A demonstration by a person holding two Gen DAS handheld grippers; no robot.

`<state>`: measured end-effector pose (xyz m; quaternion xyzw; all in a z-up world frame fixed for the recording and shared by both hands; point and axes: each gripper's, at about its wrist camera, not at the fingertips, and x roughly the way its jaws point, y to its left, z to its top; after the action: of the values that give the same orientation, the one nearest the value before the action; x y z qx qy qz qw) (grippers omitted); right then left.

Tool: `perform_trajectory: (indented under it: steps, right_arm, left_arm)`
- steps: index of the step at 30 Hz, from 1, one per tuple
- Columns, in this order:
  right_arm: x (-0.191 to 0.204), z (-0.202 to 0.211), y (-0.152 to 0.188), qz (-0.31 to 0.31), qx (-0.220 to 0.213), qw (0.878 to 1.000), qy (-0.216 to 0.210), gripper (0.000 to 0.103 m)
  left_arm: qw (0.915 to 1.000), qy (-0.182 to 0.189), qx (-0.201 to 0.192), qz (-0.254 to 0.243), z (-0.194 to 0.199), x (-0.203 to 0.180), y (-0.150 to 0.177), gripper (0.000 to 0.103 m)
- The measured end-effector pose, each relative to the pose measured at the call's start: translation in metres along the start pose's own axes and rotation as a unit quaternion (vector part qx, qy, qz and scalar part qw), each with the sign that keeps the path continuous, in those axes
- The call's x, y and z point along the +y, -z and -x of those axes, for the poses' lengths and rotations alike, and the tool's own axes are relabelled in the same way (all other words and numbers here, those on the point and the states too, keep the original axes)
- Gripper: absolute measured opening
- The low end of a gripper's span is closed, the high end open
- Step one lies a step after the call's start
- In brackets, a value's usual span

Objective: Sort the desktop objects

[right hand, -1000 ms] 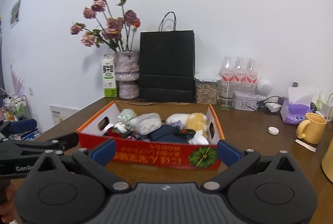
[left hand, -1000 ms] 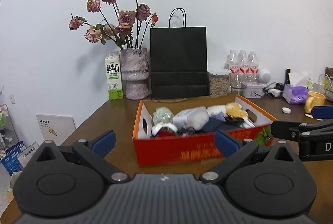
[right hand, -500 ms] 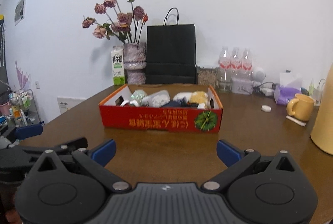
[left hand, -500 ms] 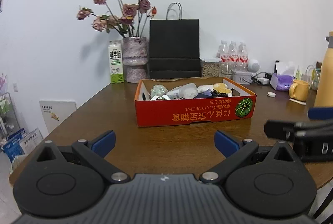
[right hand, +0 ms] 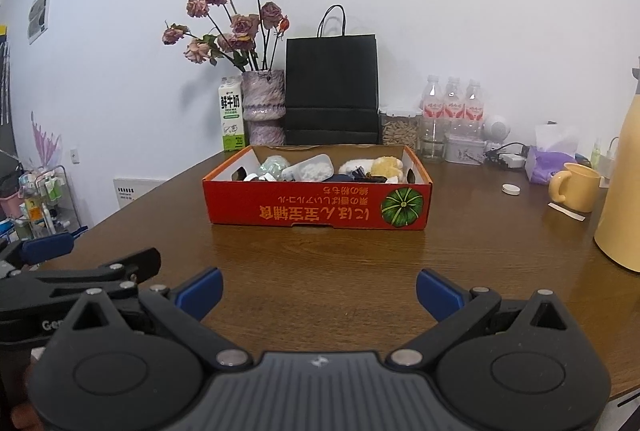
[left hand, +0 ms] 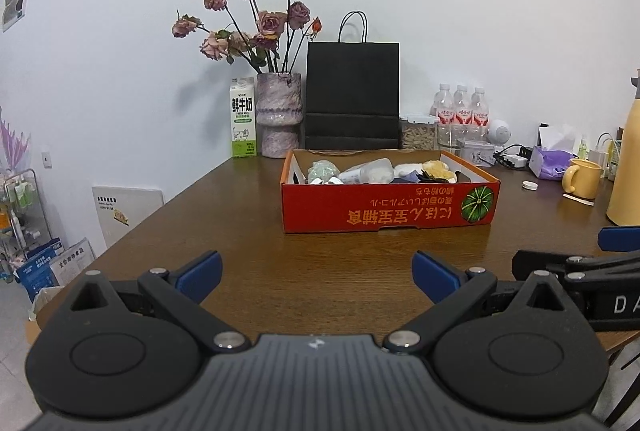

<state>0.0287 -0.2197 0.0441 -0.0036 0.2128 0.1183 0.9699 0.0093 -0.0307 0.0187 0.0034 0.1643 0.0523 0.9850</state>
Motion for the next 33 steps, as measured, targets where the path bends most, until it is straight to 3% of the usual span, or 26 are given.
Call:
perform_trajectory:
  steps: [33]
  right_arm:
    - [-0.0051,-0.0034,0.0003,-0.005,0.007,1.000,0.003,0.103]
  left_arm:
    - [1.0000,-0.004,0.005,-0.007,-0.0004,-0.0034,0.0008,0.103]
